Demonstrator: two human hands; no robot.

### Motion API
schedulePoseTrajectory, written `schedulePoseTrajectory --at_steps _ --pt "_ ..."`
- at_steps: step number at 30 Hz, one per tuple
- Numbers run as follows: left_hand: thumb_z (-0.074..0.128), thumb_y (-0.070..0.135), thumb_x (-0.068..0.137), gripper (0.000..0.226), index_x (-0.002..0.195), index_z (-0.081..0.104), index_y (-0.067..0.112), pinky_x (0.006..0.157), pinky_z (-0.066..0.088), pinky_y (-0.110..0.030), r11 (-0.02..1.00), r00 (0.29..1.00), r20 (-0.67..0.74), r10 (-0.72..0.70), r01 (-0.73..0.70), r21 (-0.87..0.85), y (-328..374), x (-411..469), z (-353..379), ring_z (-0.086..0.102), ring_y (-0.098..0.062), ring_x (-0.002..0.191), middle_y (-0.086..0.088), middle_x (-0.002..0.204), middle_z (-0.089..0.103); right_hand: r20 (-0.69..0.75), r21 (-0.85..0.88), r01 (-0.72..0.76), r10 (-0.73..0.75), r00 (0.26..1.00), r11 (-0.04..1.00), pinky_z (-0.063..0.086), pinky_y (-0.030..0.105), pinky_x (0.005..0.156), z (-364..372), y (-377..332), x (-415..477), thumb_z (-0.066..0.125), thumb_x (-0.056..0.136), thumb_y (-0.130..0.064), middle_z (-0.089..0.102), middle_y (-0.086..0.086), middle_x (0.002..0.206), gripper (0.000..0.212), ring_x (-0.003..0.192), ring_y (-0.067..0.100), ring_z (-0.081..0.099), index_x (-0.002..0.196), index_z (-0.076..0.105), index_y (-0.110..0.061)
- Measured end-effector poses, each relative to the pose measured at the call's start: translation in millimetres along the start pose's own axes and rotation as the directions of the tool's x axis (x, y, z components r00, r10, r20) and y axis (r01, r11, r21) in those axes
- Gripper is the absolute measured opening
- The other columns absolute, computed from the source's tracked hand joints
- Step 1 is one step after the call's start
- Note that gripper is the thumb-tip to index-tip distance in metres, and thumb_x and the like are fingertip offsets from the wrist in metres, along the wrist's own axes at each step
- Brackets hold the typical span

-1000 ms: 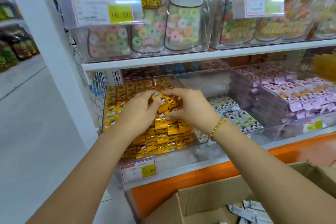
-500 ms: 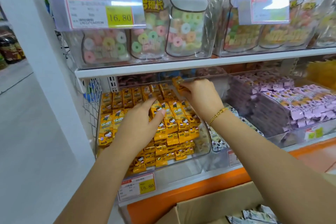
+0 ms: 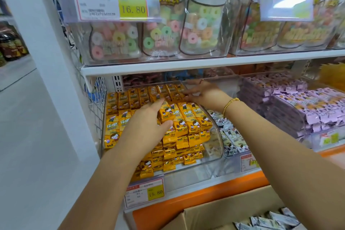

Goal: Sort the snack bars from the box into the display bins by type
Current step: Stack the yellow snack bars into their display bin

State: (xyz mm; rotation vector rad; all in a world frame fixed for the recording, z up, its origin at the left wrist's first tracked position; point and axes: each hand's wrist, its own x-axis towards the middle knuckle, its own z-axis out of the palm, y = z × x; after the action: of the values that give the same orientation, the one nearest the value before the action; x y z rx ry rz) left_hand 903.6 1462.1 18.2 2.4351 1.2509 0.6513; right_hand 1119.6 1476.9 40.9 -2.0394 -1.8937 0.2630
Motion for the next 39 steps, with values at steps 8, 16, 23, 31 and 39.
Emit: schedulePoseTrajectory --at_steps 8,16,23,31,39 --pt "0.057 0.036 0.092 0.067 0.147 0.025 0.015 0.086 0.042 -0.026 0.982 0.993 -0.065 -0.095 0.104 0.16 9.6 -20.6 -12.8 0.052 -0.019 0.117 -0.004 0.134 0.052 -0.105 0.104 0.199 -0.188 0.976 0.974 0.046 0.017 0.075 0.8 -35.4 -35.0 0.065 0.083 -0.048 0.066 -0.004 0.113 0.048 0.09 0.002 0.06 0.127 0.06 -0.029" --pt "0.041 0.044 0.098 0.07 0.152 0.008 0.014 0.115 0.015 -0.025 0.923 0.986 0.01 -0.168 0.154 0.352 2.8 -86.7 -16.7 0.006 -0.016 0.147 -0.002 0.16 0.007 -0.012 0.036 0.341 -0.341 0.94 0.939 0.039 0.004 0.063 26.9 -86.6 -31.8 0.071 0.083 -0.031 0.062 -0.004 0.107 0.043 0.071 -0.007 0.058 0.125 0.061 -0.031" --pt "0.035 0.043 0.1 0.073 0.151 -0.011 0.017 0.115 0.01 -0.022 0.936 0.986 0.007 -0.166 0.156 0.317 -5.2 -111.7 -14.5 -0.005 -0.011 0.146 0.004 0.158 -0.017 -0.15 0.24 0.287 -0.257 0.955 0.927 0.03 0.008 0.077 63.5 -134.6 14.2 0.076 0.08 -0.026 0.061 -0.001 0.128 0.04 0.113 0.014 0.056 0.117 0.065 -0.02" --pt "0.039 0.04 0.099 0.073 0.151 -0.007 0.019 0.114 0.012 -0.021 0.95 0.988 0.048 -0.147 0.128 0.286 -11.0 -109.7 -17.3 -0.005 -0.009 0.146 0.005 0.159 -0.013 -0.134 0.255 0.25 -0.222 0.966 0.934 0.039 0.021 0.091 75.8 -147.4 22.4 0.072 0.083 -0.03 0.06 0.003 0.13 0.044 0.117 0.019 0.055 0.124 0.061 -0.019" --pt "0.044 0.033 0.095 0.026 0.108 0.063 0.02 0.075 0.044 -0.019 0.989 0.973 -0.202 0.116 -0.094 0.116 -2.0 -128.8 -7.7 0.059 -0.011 0.1 0.004 0.108 0.063 -0.252 0.058 0.308 -0.285 0.925 0.95 0.048 0.031 0.087 45.8 -119.7 -40.8 0.063 0.089 -0.03 0.071 0.003 0.097 0.022 0.092 0.018 0.063 0.104 0.07 -0.015"
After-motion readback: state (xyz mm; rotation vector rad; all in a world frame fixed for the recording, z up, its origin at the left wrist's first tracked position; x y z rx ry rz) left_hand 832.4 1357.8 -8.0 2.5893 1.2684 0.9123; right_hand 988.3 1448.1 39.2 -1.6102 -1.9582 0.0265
